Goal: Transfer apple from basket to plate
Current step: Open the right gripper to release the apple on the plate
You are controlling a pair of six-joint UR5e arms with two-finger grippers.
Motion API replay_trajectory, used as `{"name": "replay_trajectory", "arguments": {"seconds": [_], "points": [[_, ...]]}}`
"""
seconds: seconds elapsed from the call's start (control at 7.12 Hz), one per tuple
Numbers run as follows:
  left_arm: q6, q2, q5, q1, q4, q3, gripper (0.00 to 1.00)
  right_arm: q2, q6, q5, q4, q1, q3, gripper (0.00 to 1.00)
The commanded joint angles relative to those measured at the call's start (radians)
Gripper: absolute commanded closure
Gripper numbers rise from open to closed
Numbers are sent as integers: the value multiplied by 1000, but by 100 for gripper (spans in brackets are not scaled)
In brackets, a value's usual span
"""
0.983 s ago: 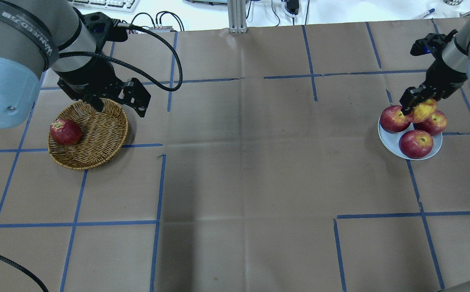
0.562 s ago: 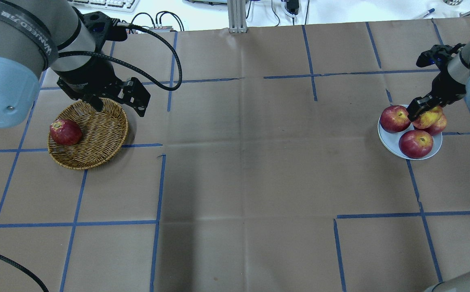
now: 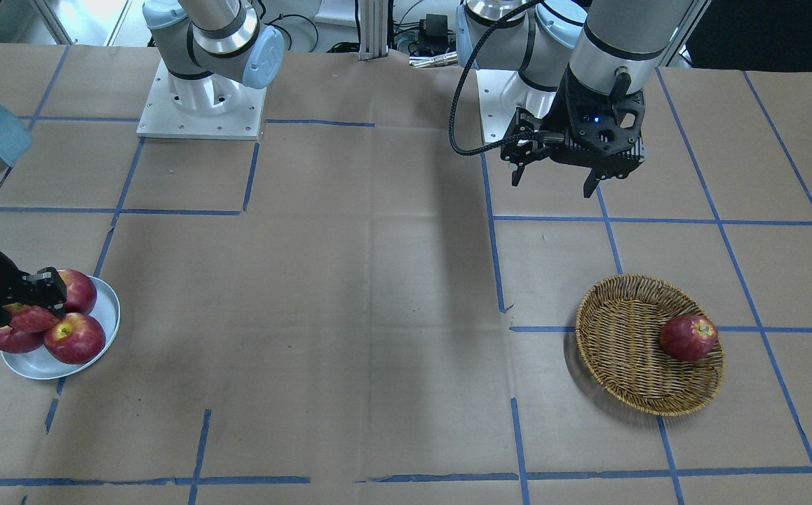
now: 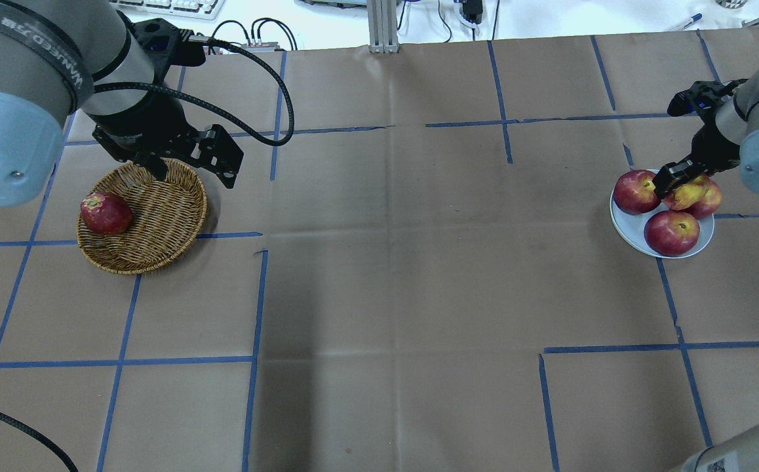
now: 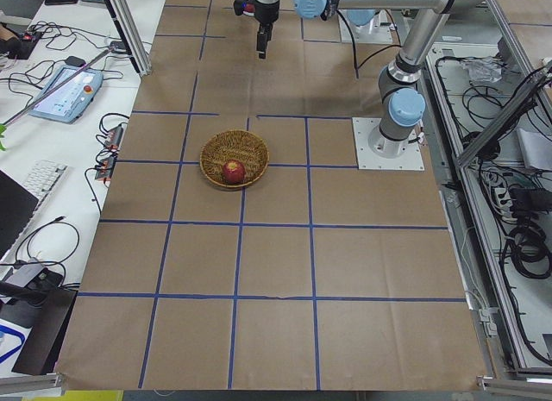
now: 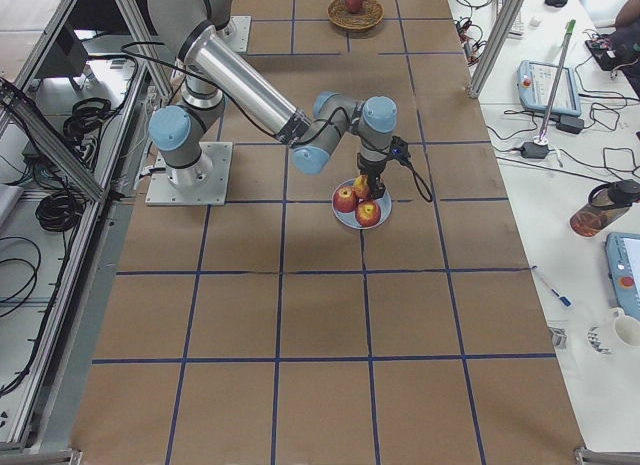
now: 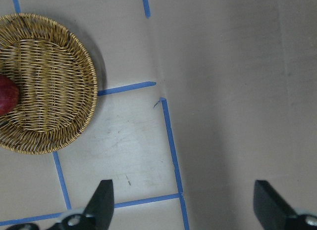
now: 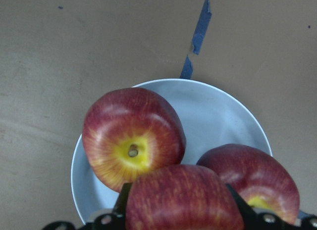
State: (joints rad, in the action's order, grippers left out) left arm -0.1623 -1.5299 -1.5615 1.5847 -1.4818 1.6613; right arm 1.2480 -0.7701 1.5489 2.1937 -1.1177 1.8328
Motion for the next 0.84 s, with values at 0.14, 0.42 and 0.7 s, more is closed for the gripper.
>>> {"name": "replay_trajectory", "arguments": {"seconds": [0.14,0.42,0.7], "points": [[1,-1,0,0,0,-2,1,54,5,8,-9,-2,-7,0],[1,1,0,1,0,-2,1,163,59,-7,-55,-14,-6,0],[3,-1,0,0,0,-3,1,285,261,3,-253,-123,-29,0]]}}
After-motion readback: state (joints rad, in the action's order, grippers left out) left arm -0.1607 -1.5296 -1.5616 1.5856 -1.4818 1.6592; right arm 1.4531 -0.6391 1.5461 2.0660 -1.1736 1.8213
